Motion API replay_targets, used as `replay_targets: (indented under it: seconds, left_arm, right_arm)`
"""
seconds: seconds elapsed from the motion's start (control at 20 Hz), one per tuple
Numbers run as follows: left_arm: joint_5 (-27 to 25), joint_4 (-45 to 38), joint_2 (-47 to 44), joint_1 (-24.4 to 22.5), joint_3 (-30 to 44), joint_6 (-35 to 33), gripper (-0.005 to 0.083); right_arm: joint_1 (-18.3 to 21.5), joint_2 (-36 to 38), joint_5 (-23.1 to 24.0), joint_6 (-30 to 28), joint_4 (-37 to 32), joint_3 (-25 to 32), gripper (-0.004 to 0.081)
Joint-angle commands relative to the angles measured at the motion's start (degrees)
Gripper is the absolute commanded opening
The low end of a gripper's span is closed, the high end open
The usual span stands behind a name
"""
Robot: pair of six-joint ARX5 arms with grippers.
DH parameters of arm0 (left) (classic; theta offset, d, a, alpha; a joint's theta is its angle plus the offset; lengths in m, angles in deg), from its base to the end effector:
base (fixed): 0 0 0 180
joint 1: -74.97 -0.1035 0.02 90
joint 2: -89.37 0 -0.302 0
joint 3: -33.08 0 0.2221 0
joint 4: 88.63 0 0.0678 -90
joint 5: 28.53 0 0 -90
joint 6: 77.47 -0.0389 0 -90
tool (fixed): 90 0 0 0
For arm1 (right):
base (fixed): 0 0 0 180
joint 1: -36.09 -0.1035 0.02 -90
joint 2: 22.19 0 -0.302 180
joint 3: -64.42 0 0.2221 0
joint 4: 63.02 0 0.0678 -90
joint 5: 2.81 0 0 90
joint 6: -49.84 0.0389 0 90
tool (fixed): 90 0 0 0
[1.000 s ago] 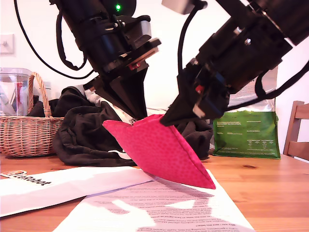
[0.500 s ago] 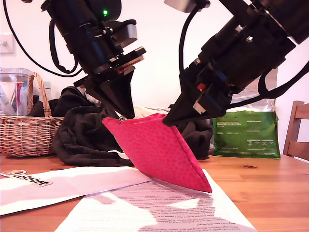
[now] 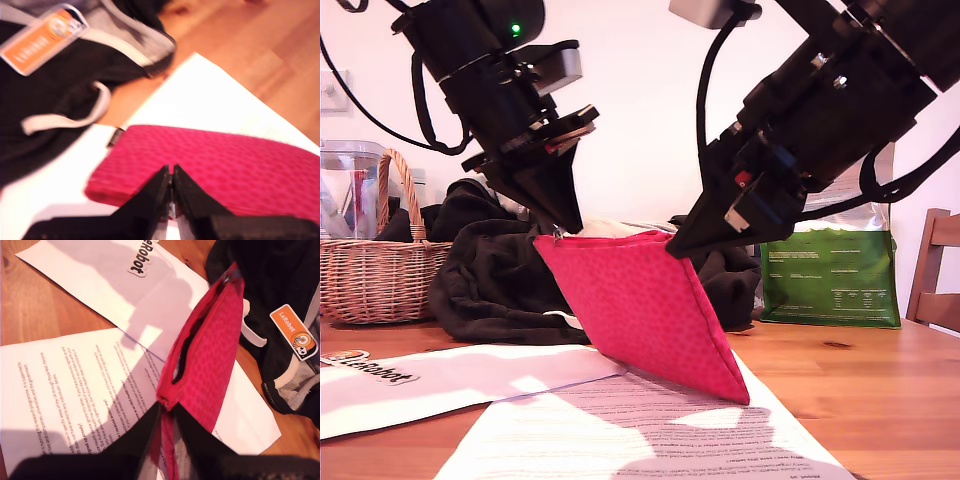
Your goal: Open the zipper in the zip bag in front of you
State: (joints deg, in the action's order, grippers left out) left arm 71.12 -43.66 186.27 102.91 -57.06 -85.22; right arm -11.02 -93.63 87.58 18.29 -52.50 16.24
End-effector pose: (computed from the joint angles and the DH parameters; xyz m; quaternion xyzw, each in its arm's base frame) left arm 0.2996 -0.1663 0.2938 0.1267 0.4101 -0.3184 0.8452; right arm 0.1476 0.1585 0.2428 -0.3514 0.1528 0.4374 0.8135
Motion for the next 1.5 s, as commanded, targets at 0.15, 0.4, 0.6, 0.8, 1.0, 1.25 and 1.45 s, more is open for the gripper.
replay_targets:
  seconds: [0.15,0.4,0.6,0.8,1.0,1.25,1.45]
  left_arm:
    - [-1.0,-4.2,1.9,-2.5,0.1,-1.8,-0.0023]
    - [-1.1,-6.5,2.1,-4.2,0.1,-3.2,-0.0023]
    - [-1.1,-7.5,2.1,-5.5,0.1,-3.2,-0.0023]
    - [-1.0,-8.5,2.1,-6.3,0.1,-3.2,-0.0023]
    - [2.1,-7.3,2.1,-5.7,0.1,-2.7,0.0001]
    - [6.4,-0.3,2.1,-3.7,0.1,-2.7,0.0183]
    - [7.3,-1.9,2.1,-2.9,0.1,-1.2,0.0235]
  right_arm:
    - [0.1,0.7,-0.2,0.3,1.8,0.1,-0.0013]
    - [0.8,0.7,-0.2,1.4,2.2,0.1,-0.0013]
    - [0.8,0.7,-0.2,1.4,2.3,0.1,-0.0013]
    - [0.8,0.7,-0.2,1.5,2.2,0.1,-0.0013]
    - [0.8,0.7,-0.2,1.6,2.2,0.1,-0.0013]
    - [0.8,0.7,-0.3,1.6,2.2,0.1,-0.0013]
    - [0.8,0.7,-0.3,1.8,2.2,0.1,-0.0013]
